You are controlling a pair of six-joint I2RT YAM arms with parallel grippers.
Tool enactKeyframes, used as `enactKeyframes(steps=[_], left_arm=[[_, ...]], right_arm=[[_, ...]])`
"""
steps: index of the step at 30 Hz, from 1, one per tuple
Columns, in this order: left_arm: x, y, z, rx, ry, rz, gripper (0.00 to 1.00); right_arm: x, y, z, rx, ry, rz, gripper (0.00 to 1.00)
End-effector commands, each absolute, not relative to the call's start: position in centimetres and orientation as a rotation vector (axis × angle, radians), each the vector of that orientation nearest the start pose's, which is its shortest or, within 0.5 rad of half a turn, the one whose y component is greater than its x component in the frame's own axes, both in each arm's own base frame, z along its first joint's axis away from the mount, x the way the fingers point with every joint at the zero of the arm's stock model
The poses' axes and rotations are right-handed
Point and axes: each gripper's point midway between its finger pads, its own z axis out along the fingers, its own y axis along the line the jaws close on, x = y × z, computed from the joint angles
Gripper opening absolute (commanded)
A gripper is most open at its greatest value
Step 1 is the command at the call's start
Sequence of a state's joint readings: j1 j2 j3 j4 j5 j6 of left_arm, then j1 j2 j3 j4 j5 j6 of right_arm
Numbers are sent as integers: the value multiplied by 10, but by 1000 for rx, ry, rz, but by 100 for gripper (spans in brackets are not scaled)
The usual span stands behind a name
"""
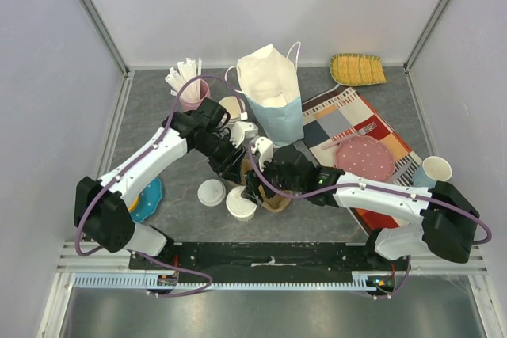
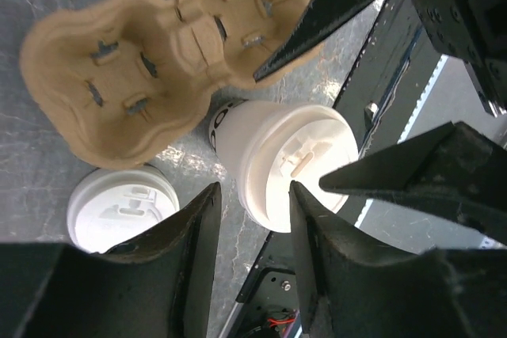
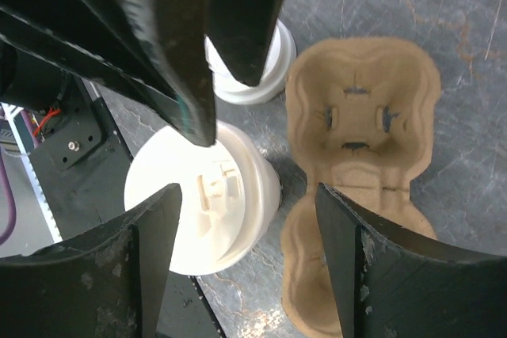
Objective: Pack the takeout coffee
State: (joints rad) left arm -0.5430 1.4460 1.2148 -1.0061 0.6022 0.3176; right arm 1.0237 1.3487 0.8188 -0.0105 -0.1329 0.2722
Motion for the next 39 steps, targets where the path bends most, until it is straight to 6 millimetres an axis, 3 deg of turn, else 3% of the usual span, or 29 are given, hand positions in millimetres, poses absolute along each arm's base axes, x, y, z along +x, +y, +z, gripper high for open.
enactKeyframes(steps=[1, 4, 7, 8, 11, 15, 20, 22, 25, 29, 32, 33, 35, 36, 38, 39], left_arm=[[194, -220, 162, 1263, 2425, -892, 47], [192, -217, 155, 1265, 2443, -879, 46], [191, -215, 151, 1256, 2457, -867, 46], [191, -214, 150, 1252, 2463, -861, 46], [195, -211, 151, 1244, 2459, -829, 46], [198, -207, 153, 1219, 2461, -815, 46], [206, -205, 158, 1180, 2455, -800, 46], [213, -202, 160, 1148, 2453, -781, 46], [228, -193, 165, 1072, 2452, -733, 47], [247, -176, 173, 936, 2457, -700, 48], [256, -163, 176, 852, 2457, -683, 48], [258, -158, 177, 830, 2460, -674, 48], [258, -154, 178, 809, 2452, -666, 48], [259, -150, 177, 797, 2454, -662, 48], [258, -147, 176, 779, 2454, -654, 48], [260, -144, 176, 764, 2450, -651, 48]], right_arm=[[186, 365, 179, -887, 1951, 904, 77], [185, 366, 168, -888, 1976, 902, 73], [185, 363, 145, -872, 2023, 885, 63], [182, 358, 128, -867, 2066, 873, 59], [180, 354, 116, -848, 2091, 865, 56], [182, 352, 127, -836, 2056, 864, 56], [187, 362, 159, -889, 1982, 873, 72], [188, 360, 160, -923, 1986, 842, 81], [192, 359, 177, -946, 1946, 800, 89], [195, 363, 213, -988, 1845, 753, 89], [190, 368, 222, -1032, 1827, 745, 87], [186, 371, 222, -1055, 1825, 755, 84], [161, 382, 219, -1171, 1795, 815, 66], [150, 386, 210, -1223, 1798, 828, 52], [126, 388, 189, -1367, 1803, 825, 38], [121, 388, 175, -1416, 1828, 806, 25]])
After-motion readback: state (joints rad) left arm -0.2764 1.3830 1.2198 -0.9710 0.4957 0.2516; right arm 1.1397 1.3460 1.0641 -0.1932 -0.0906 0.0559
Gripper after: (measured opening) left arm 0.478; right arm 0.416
